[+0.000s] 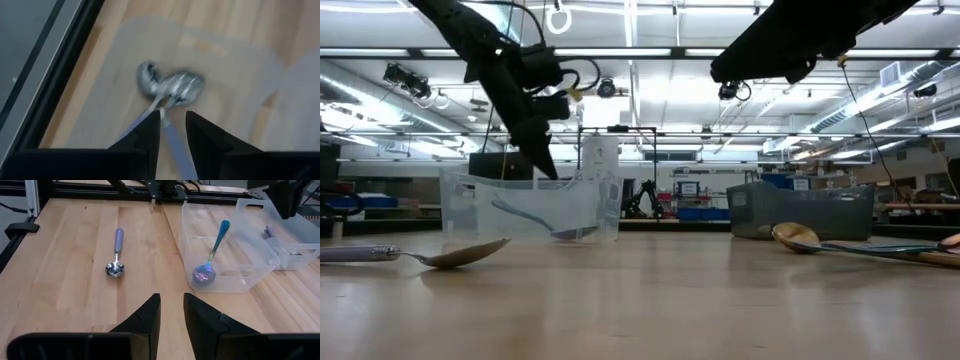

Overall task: Sort silverware by color (type)
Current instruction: Put the blue spoon into the bottom transparent bin

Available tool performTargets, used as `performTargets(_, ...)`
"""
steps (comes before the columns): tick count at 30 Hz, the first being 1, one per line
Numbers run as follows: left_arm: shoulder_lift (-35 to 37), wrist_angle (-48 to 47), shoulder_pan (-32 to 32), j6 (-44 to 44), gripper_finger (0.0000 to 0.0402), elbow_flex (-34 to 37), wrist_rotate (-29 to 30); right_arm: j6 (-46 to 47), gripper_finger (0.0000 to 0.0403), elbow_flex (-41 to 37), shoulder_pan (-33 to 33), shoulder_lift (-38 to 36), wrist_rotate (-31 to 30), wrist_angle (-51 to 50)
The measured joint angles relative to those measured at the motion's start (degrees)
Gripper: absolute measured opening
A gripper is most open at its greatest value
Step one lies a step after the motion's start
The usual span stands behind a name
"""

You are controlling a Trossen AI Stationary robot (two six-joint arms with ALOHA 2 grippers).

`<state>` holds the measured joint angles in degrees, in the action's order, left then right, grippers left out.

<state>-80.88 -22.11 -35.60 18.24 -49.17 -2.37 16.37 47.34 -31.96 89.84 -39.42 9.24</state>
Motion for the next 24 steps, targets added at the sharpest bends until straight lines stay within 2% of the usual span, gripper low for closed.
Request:
performTargets(12, 0.0, -1.0, 12.8, -3.0, 0.0094, -2.6, -0.2, 10.5, 0.0095, 0.0, 1.3, 0.0, 0.4, -12.4)
performTargets(18, 0.0, -0.9, 19.7, -7.4, 0.0094, -2.7, -0.2, 17.9, 0.0095, 0.0, 1.8, 0.0, 9.1, -21.6)
performTargets(24, 0.0, -1.6, 26.2, -14.3, 0.0094, -2.7, -0.2, 18.3, 0.0095, 1.4, 2.1, 0.0, 13.9, -28.5)
